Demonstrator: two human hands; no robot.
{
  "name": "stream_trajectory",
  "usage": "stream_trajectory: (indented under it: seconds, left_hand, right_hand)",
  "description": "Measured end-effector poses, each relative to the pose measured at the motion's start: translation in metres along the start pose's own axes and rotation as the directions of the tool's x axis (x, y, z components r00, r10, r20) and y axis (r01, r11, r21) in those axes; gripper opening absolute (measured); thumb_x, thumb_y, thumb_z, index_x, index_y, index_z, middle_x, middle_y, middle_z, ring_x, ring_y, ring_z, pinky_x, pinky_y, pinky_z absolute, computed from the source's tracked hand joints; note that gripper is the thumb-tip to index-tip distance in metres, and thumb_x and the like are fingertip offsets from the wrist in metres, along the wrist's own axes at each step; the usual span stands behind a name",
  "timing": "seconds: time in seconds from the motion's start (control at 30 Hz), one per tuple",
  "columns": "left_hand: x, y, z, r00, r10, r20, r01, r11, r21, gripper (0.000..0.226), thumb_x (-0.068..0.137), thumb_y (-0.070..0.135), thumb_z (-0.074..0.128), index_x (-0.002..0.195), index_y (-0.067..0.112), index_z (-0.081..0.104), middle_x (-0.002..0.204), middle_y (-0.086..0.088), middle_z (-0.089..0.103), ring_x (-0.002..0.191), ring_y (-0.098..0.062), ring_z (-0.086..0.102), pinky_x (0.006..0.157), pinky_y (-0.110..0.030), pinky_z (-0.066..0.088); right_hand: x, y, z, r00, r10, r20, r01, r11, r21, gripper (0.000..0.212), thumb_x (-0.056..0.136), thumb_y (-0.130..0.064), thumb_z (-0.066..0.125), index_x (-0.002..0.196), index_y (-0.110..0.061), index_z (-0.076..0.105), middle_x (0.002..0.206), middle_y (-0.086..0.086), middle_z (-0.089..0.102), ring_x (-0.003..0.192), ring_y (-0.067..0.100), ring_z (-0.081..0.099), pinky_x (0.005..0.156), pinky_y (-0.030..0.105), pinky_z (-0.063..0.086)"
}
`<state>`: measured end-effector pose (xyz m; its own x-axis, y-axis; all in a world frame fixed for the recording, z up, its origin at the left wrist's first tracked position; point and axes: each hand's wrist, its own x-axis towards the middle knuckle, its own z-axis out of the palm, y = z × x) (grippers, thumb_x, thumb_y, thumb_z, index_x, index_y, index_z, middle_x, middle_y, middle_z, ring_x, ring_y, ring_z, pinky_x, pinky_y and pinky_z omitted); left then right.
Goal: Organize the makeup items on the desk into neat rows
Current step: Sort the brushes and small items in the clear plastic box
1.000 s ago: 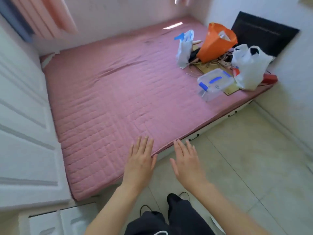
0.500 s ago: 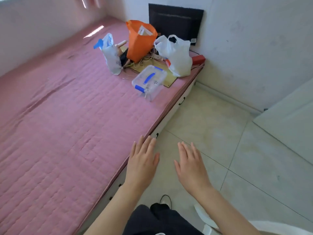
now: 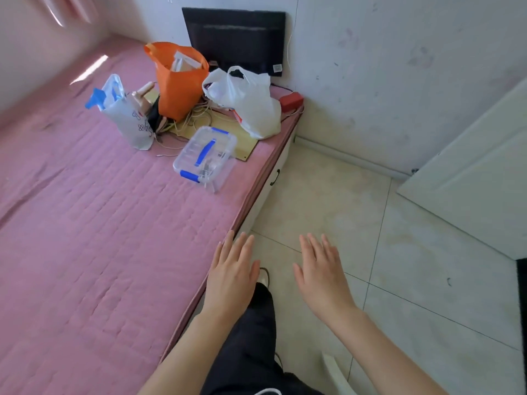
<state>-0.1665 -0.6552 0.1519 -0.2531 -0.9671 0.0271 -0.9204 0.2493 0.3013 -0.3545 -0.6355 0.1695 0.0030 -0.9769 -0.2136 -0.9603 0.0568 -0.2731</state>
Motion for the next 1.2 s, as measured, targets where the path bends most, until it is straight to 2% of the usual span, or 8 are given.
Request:
stream_trajectory:
  seconds: [0.1, 0.23, 0.33, 0.63, 0.77, 0.93, 1.07, 1.2]
  left_hand:
    - [0.049, -0.008, -0.001, 1.0, 0.007, -0.014, -0.007, 1.0, 0.001, 0.051, 0.087, 0.022, 0.067, 0.134, 0.009, 0.052, 0.14, -0.006, 0.052, 0.138, -0.03, 0.037, 0.109, -0.046, 0.033]
    - [0.116, -0.023, -0.008, 0.999, 0.043, 0.029, -0.043, 0.999, 0.003, 0.052, 0.089, 0.019, 0.063, 0.137, 0.011, 0.048, 0.143, -0.006, 0.048, 0.141, -0.031, 0.031, 0.113, -0.046, 0.031]
    - [0.166, -0.036, -0.012, 0.997, 0.077, 0.003, -0.077, 0.997, 0.027, 0.054, 0.085, 0.014, 0.067, 0.136, 0.009, 0.049, 0.141, -0.008, 0.05, 0.139, -0.032, 0.034, 0.112, -0.045, 0.031]
    - [0.268, -0.06, -0.014, 1.0, 0.027, -0.015, -0.027, 1.0, -0.007, 0.051, 0.086, 0.012, 0.066, 0.133, 0.007, 0.05, 0.137, -0.01, 0.053, 0.138, -0.036, 0.035, 0.109, -0.051, 0.035]
    - [0.302, -0.067, -0.01, 0.999, -0.024, -0.034, 0.024, 0.999, 0.021, 0.052, 0.084, 0.012, 0.069, 0.132, 0.007, 0.052, 0.136, -0.011, 0.054, 0.136, -0.036, 0.037, 0.108, -0.048, 0.032]
    - [0.348, -0.071, -0.005, 0.993, -0.105, -0.047, 0.106, 0.994, 0.018, 0.052, 0.083, 0.012, 0.069, 0.132, 0.006, 0.053, 0.137, -0.011, 0.053, 0.136, -0.036, 0.038, 0.109, -0.049, 0.033]
    - [0.392, -0.071, -0.001, 0.971, -0.227, -0.071, 0.227, 0.974, -0.018, 0.053, 0.082, 0.009, 0.068, 0.132, 0.006, 0.052, 0.138, -0.011, 0.052, 0.135, -0.035, 0.041, 0.108, -0.05, 0.038]
    - [0.43, -0.071, 0.003, 0.918, -0.389, -0.078, 0.385, 0.921, -0.062, 0.053, 0.083, 0.009, 0.066, 0.134, 0.007, 0.05, 0.139, -0.011, 0.052, 0.134, -0.032, 0.042, 0.108, -0.049, 0.038]
  right_hand:
    - [0.045, -0.001, -0.011, 1.0, 0.016, -0.011, -0.015, 1.0, 0.022, 0.059, 0.101, -0.035, 0.033, 0.151, -0.01, 0.016, 0.159, 0.012, 0.014, 0.147, 0.033, 0.004, 0.118, 0.045, 0.007]
    - [0.108, -0.006, -0.032, 1.0, 0.024, -0.015, -0.023, 0.999, 0.032, 0.058, 0.101, -0.035, 0.033, 0.151, -0.01, 0.015, 0.159, 0.01, 0.012, 0.147, 0.033, 0.001, 0.118, 0.044, 0.006]
    - [0.155, -0.011, -0.049, 0.999, 0.021, -0.039, -0.02, 0.999, 0.043, 0.059, 0.101, -0.035, 0.033, 0.151, -0.01, 0.015, 0.159, 0.009, 0.014, 0.147, 0.032, 0.002, 0.118, 0.044, 0.007]
    - [0.261, -0.011, -0.078, 1.0, 0.013, -0.014, -0.012, 1.0, 0.016, 0.058, 0.101, -0.036, 0.031, 0.151, -0.01, 0.014, 0.159, 0.008, 0.015, 0.147, 0.031, 0.002, 0.12, 0.044, 0.009]
    - [0.306, -0.008, -0.083, 0.999, -0.049, 0.019, 0.049, 0.999, -0.02, 0.058, 0.101, -0.034, 0.035, 0.15, -0.009, 0.018, 0.157, 0.01, 0.02, 0.147, 0.033, 0.007, 0.119, 0.044, 0.013]
    - [0.375, -0.003, -0.089, 0.985, -0.17, -0.019, 0.168, 0.982, -0.091, 0.056, 0.09, -0.028, 0.06, 0.136, 0.001, 0.045, 0.139, 0.019, 0.048, 0.133, 0.042, 0.038, 0.105, 0.051, 0.04]
    - [0.441, -0.002, -0.098, 0.955, -0.295, 0.02, 0.296, 0.947, -0.126, 0.056, 0.087, -0.027, 0.065, 0.133, 0.001, 0.049, 0.136, 0.019, 0.052, 0.129, 0.043, 0.043, 0.103, 0.054, 0.041]
    - [0.503, 0.001, -0.111, 0.898, -0.433, 0.075, 0.44, 0.882, -0.171, 0.059, 0.084, -0.03, 0.067, 0.132, 0.0, 0.051, 0.133, 0.017, 0.055, 0.127, 0.041, 0.047, 0.102, 0.051, 0.04]
